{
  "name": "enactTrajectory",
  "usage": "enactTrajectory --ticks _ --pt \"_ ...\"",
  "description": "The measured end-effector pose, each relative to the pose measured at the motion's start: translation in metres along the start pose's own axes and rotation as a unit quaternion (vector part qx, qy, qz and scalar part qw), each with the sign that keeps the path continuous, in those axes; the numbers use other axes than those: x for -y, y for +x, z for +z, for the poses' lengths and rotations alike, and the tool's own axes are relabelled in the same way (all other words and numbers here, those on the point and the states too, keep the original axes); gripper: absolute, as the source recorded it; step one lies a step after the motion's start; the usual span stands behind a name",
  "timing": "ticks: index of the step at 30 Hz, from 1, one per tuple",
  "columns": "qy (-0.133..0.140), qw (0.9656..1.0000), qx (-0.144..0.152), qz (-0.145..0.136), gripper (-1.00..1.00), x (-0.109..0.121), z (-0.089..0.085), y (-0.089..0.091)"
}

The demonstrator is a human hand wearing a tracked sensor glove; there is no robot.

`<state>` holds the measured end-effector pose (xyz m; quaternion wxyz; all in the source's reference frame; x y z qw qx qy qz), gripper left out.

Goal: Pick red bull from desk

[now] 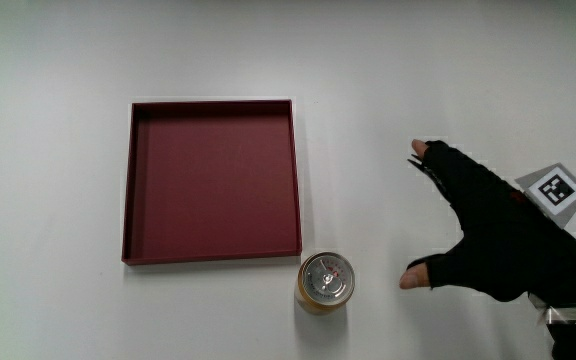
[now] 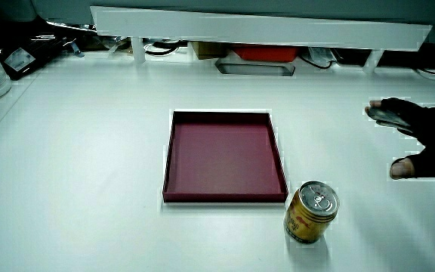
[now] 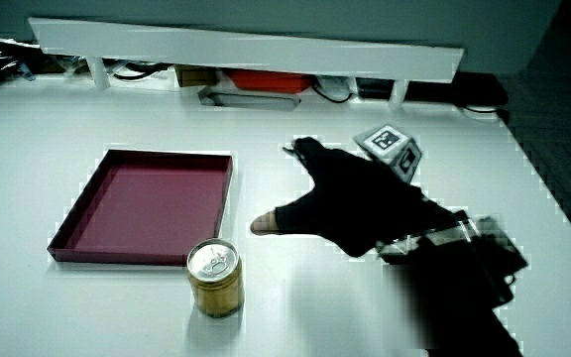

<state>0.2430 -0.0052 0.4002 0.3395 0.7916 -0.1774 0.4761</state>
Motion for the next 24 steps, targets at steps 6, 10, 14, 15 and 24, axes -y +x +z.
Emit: enactTrajectory --ticks 6,10,14,15,24 --pt "-0.022 0.9995 -0.015 -0.014 0.0 -0.005 -0.016 0.006" --pt "-0.041 0.9982 -0.039 -0.019 0.0 -0.01 -0.03 0.009" --pt "-0.06 0.9963 -0.051 -0.034 0.0 -0.015 -0.045 0.013" --pt "-0.064 0.9963 -0.043 -0.038 0.0 -0.016 -0.048 0.015" --pt "-0.1 0.9918 -0.054 -0.058 0.0 -0.027 -0.077 0.02"
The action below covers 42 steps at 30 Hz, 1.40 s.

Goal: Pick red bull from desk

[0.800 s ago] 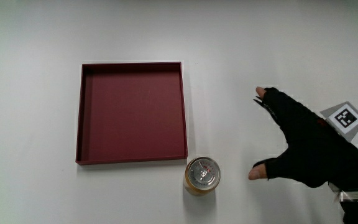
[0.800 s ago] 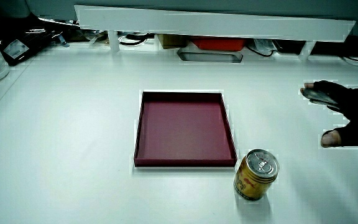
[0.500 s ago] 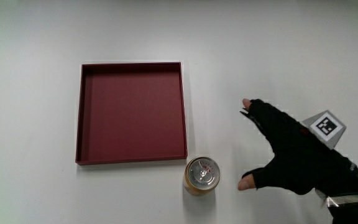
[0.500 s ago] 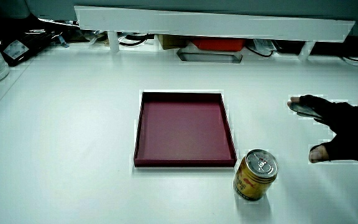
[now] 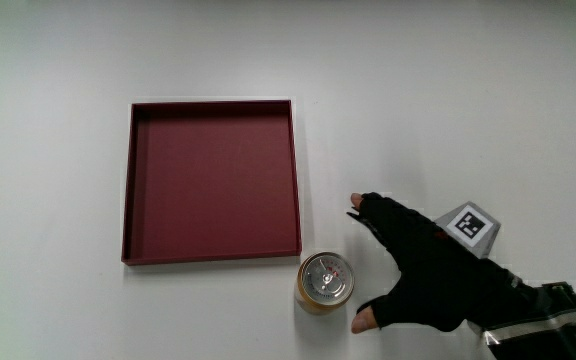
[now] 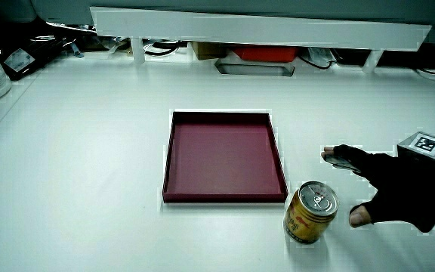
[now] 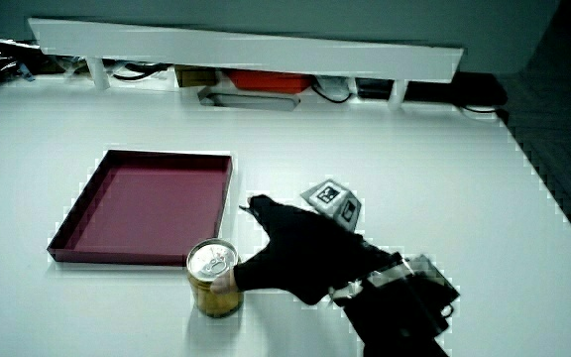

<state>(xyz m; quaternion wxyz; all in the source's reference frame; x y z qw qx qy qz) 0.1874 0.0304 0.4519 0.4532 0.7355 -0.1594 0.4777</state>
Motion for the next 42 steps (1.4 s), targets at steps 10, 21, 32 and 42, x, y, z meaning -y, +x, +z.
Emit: enactTrajectory --ticks 10,21,32,42 --pt "-0.02 0.9997 0.003 0.017 0.0 -0.015 -0.019 0.006" --pt "-0.019 0.9996 -0.002 0.021 0.0 -0.018 -0.024 0.009" --pt "0.022 0.9986 -0.015 0.046 0.34 -0.02 -0.026 0.009" --pt "0.03 0.997 -0.034 0.064 0.69 -0.023 -0.03 0.011"
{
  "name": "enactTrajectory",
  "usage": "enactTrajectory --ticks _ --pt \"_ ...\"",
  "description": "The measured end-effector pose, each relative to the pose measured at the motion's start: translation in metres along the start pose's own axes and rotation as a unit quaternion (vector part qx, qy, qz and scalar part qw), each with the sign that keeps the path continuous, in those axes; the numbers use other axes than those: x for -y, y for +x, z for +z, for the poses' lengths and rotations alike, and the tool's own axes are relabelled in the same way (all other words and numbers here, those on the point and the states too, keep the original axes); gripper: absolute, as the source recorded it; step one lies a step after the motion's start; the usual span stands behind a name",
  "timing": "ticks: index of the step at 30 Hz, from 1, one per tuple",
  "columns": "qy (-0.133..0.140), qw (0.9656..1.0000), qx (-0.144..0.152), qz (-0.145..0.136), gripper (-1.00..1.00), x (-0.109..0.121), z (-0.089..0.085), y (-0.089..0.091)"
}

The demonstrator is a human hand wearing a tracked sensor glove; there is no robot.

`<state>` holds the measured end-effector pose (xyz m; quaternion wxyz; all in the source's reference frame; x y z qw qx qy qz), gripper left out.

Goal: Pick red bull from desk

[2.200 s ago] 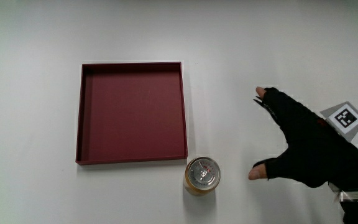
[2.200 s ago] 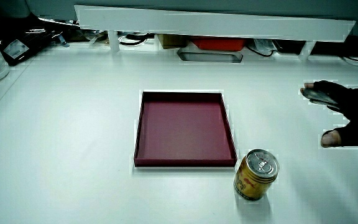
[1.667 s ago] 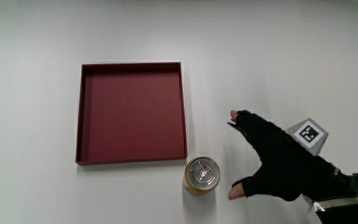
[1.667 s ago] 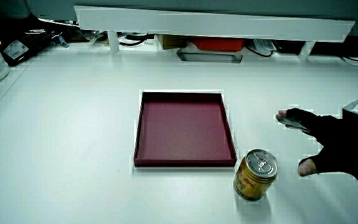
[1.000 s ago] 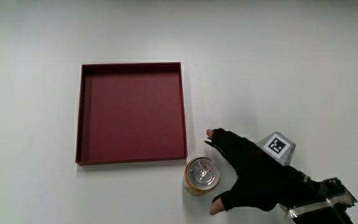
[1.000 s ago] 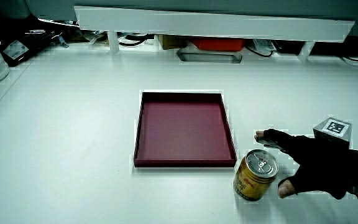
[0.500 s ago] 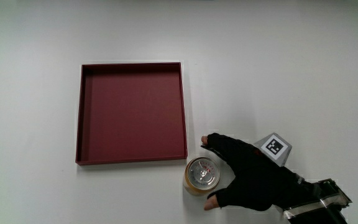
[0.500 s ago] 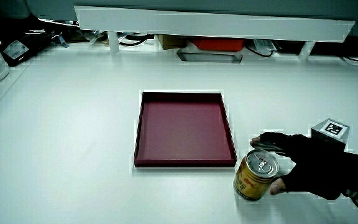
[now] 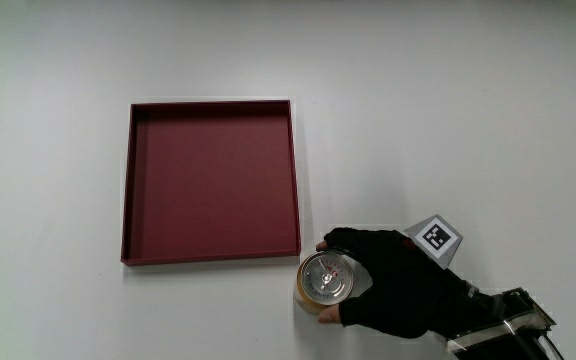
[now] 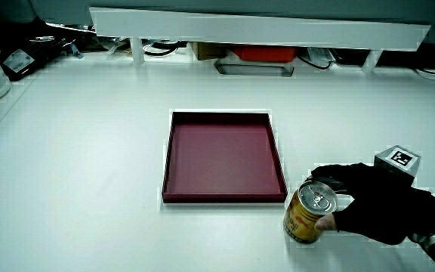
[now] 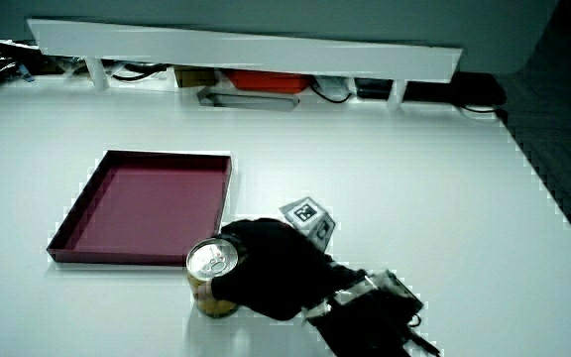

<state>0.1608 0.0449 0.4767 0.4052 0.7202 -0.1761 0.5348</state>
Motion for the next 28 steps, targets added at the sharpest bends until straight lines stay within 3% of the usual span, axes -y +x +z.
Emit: enactTrajectory --ticks 5,6,9,12,17,19,22,23,25,26,27,28 --pt "0.018 0.9997 0.014 0.011 0.86 0.002 0.0 0.002" --pt "0.021 0.9996 0.002 0.016 0.9 0.002 -0.001 0.002" --pt "0.029 0.9994 0.003 0.021 1.0 0.002 -0.001 0.003" --pt "0.035 0.9989 0.012 0.029 1.0 0.001 -0.001 0.002" --pt "0.034 0.9984 0.003 0.046 1.0 -0.001 0.0 -0.008" --pt "0.036 0.998 0.028 0.045 1.0 -0.004 0.003 -0.013" --pt "0.037 0.9962 0.017 0.077 1.0 -0.008 0.005 -0.031" --pt "0.042 0.9953 0.032 0.082 1.0 -0.009 0.007 -0.035" --pt "0.051 0.9889 0.106 0.091 1.0 -0.013 0.01 -0.043" --pt "0.061 0.9794 0.14 0.132 1.0 -0.016 0.012 -0.05" --pt "0.071 0.9653 0.165 0.19 1.0 -0.019 0.013 -0.057" --pt "0.075 0.9626 0.167 0.2 1.0 -0.022 0.013 -0.063"
